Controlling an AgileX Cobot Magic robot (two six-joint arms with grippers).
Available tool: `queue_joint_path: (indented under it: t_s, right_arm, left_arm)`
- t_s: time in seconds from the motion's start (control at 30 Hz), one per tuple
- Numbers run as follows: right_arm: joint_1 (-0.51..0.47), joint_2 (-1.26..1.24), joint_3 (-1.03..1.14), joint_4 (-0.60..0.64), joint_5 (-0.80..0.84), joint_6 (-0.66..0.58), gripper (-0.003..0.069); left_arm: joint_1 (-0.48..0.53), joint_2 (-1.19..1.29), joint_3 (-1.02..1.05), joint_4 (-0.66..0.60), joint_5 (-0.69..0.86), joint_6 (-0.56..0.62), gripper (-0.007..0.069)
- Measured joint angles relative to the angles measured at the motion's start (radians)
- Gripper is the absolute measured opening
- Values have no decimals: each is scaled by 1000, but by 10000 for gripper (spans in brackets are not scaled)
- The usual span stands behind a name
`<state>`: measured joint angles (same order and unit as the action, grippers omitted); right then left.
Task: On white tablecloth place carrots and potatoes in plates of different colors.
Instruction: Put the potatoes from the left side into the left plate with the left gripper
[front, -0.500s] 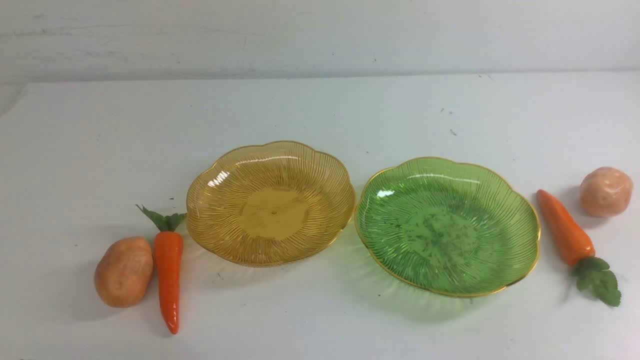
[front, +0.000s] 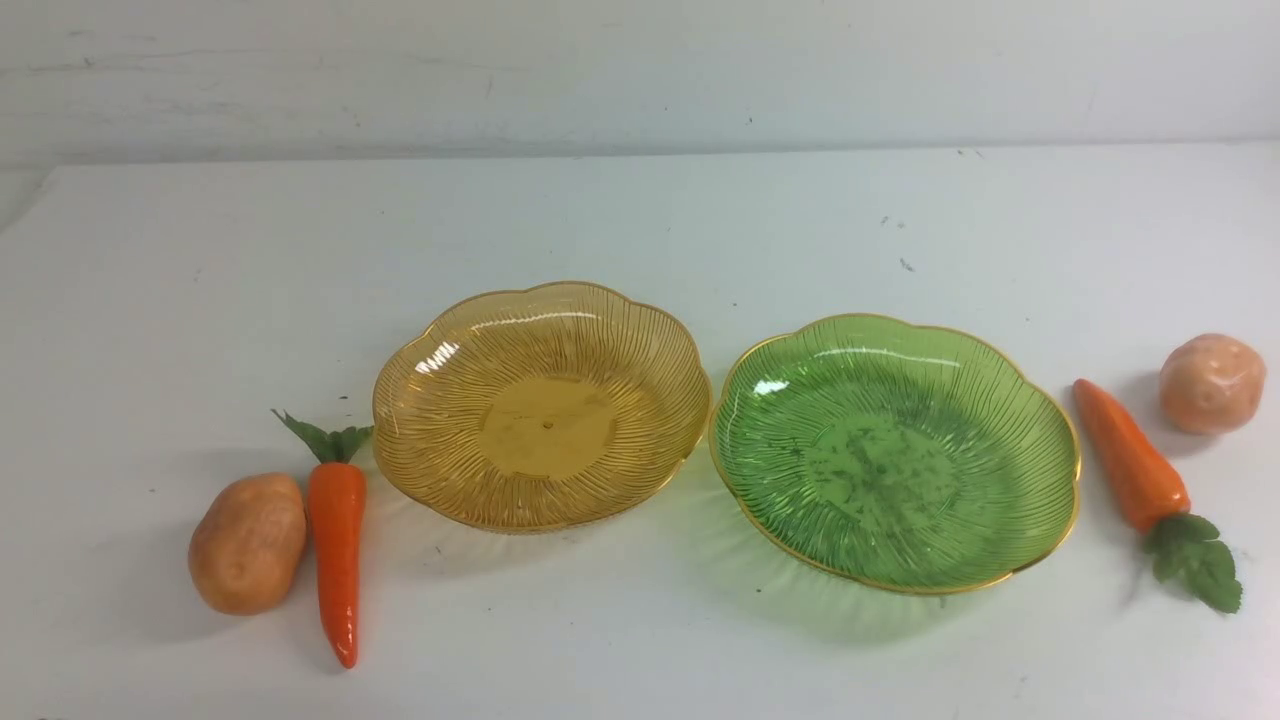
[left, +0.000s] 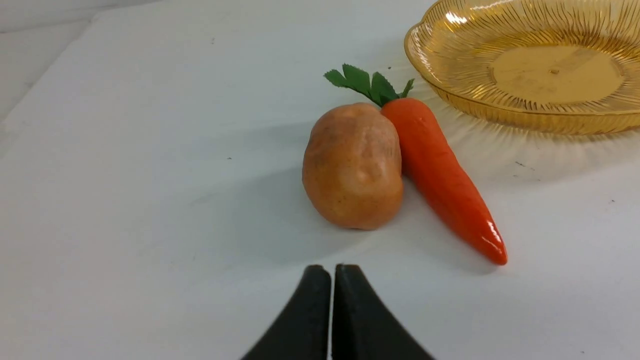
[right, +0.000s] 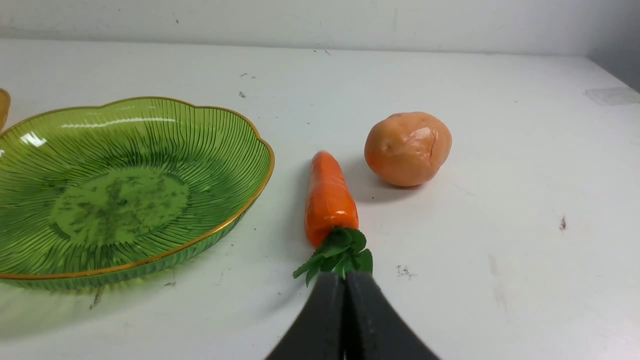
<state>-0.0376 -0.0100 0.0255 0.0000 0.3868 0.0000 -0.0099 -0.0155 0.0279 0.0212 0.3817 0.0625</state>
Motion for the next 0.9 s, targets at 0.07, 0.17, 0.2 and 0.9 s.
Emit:
queue_joint_path:
  t_s: [0.07, 0.17, 0.2, 0.9]
  right_arm:
    - [0, 0, 0, 0, 0, 0, -15]
    - [0, 0, 0, 0, 0, 0, -15]
    - [0, 0, 0, 0, 0, 0, -15]
    - [0, 0, 0, 8, -15, 0, -15]
  left_arm:
    - [0, 0, 0, 2, 0, 0, -3]
    - [0, 0, 0, 4, 0, 0, -3]
    - [0, 0, 0, 8, 0, 0, -3]
    - [0, 0, -20, -673, -608, -237, -3]
